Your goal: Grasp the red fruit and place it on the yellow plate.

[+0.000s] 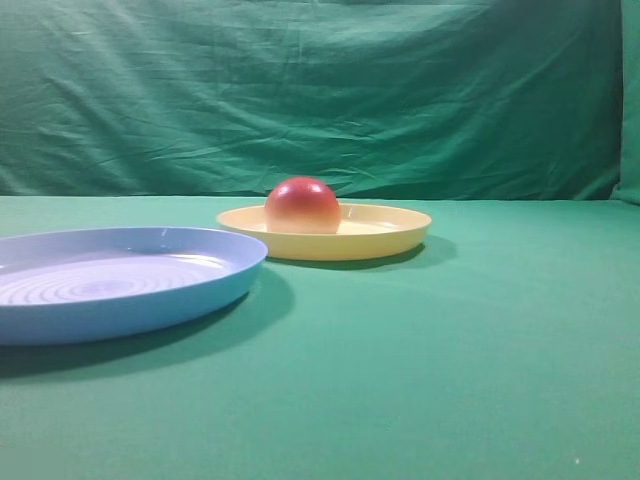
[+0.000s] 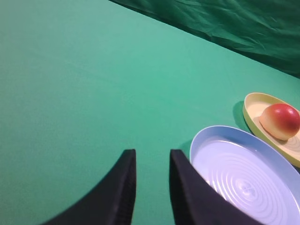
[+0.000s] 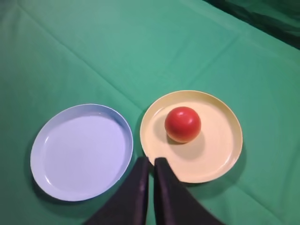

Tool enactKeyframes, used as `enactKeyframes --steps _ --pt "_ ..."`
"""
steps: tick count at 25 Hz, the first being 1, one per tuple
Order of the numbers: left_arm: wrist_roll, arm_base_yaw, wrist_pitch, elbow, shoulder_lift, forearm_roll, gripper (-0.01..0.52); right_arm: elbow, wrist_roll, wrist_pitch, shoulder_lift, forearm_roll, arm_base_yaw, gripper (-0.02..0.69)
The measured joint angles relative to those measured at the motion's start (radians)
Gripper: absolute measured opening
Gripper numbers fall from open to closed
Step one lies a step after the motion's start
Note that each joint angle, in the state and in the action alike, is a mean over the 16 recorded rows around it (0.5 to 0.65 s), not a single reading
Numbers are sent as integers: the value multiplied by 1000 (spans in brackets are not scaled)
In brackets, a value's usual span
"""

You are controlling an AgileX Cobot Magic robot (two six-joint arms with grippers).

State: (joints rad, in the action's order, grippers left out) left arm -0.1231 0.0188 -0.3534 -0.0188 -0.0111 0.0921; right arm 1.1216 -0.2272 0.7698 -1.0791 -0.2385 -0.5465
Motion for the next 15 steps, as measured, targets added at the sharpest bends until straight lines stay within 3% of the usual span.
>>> enactKeyframes --steps 7,15 --pt "0 0 0 0 0 0 157 -347 1 -137 407 -8 0 0" --pt "0 0 0 0 0 0 157 -568 2 -195 689 -2 0 0"
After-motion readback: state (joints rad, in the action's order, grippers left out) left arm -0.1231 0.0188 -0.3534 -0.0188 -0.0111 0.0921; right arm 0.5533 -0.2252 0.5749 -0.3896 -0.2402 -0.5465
